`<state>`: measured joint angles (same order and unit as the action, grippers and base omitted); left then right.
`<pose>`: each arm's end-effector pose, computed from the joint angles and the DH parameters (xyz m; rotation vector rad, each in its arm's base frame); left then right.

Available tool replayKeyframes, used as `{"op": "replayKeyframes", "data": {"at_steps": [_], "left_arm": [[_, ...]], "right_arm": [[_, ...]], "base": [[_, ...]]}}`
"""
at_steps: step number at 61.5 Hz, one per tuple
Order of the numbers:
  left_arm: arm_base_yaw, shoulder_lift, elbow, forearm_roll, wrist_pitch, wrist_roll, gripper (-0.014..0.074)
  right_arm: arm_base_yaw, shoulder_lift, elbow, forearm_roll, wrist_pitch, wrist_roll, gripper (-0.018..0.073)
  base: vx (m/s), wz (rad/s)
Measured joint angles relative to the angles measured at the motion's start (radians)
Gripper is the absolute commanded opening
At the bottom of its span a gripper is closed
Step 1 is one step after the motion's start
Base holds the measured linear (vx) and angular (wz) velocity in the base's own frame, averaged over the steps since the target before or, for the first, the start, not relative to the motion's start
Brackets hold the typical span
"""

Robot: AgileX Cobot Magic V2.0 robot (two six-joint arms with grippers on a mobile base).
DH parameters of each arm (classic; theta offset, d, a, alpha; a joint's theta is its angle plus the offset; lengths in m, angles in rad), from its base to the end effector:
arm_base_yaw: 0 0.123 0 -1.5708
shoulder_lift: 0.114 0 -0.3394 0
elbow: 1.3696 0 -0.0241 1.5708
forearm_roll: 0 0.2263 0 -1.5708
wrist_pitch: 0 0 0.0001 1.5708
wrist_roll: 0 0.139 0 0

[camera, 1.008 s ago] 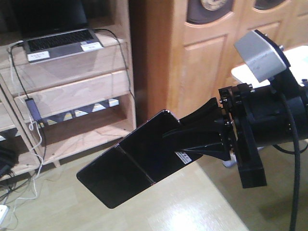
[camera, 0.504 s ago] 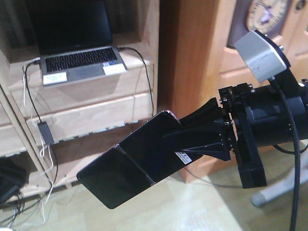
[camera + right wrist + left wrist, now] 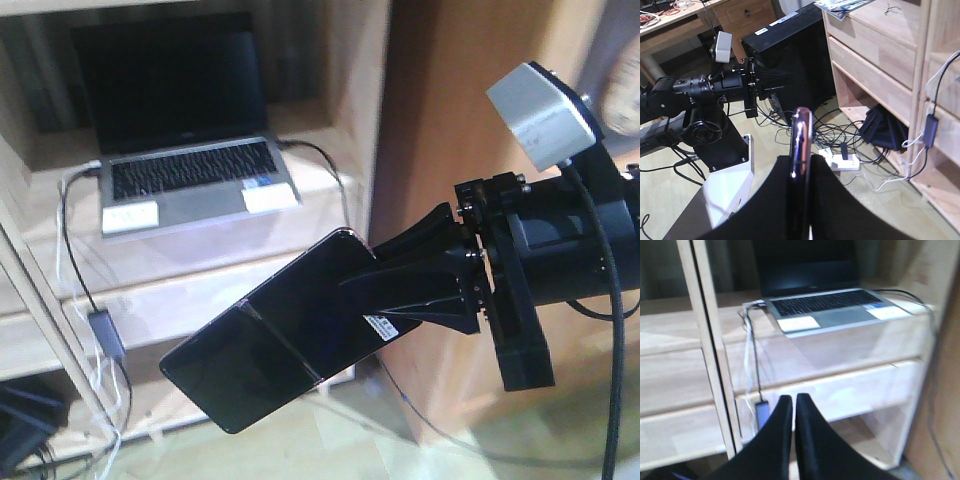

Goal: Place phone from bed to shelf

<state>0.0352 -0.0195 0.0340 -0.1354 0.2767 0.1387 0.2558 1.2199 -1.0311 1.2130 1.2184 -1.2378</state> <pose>0.0223 -0.0044 0.1676 0.0029 1.7723 -0.0012 0.1538 0.1666 0.4036 -1.1891 1.7732 1.1417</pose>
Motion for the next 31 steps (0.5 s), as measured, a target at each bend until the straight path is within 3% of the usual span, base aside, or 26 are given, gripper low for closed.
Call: {"op": "replayKeyframes", "data": {"at_steps": [31], "left_arm": [[0.0,0.0,0.0,0.0,0.0,0.0,0.0001]], "right_arm": [[0.0,0.0,0.0,0.0,0.0,0.0,-0.0001]], "base": [[0.28,0.26]]}}
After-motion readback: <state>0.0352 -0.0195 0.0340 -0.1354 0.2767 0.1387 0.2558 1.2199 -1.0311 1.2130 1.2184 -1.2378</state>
